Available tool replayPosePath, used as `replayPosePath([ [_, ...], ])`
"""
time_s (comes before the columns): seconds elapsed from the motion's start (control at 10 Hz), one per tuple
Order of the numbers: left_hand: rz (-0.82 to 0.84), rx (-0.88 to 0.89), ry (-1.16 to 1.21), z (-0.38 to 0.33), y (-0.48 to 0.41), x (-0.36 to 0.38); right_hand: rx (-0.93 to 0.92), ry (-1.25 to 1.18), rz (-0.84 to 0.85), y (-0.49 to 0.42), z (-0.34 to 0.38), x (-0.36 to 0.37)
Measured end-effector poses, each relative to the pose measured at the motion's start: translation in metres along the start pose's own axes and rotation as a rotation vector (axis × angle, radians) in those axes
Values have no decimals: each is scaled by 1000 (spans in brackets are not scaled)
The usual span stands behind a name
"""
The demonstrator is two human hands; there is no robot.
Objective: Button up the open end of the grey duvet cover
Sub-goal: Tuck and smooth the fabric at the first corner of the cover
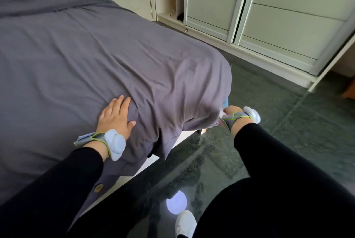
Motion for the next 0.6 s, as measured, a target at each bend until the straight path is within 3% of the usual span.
replayPosePath([
  [0.1, 33, 15, 34, 1, 10, -3, -13, -128, 66, 16, 2, 17],
  [0.3, 106, 60, 146, 11, 40, -20, -40, -37, 258, 67, 6, 81],
  [0.5, 193, 33, 475, 46, 58, -65, -48, -1, 490, 114, 12, 185],
  [0.6, 195, -103, 746, 88, 58, -88, -32, 91, 588, 130, 10, 245],
])
Point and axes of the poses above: each hand's wrist, its own y-axis away from the middle knuckle, its own x-axis out of the palm, z = x × y, the point moved 2 cm from there along -y, towards the middle knuckle, and after that the axes turned 12 degrees about z, right-handed, at the moved point
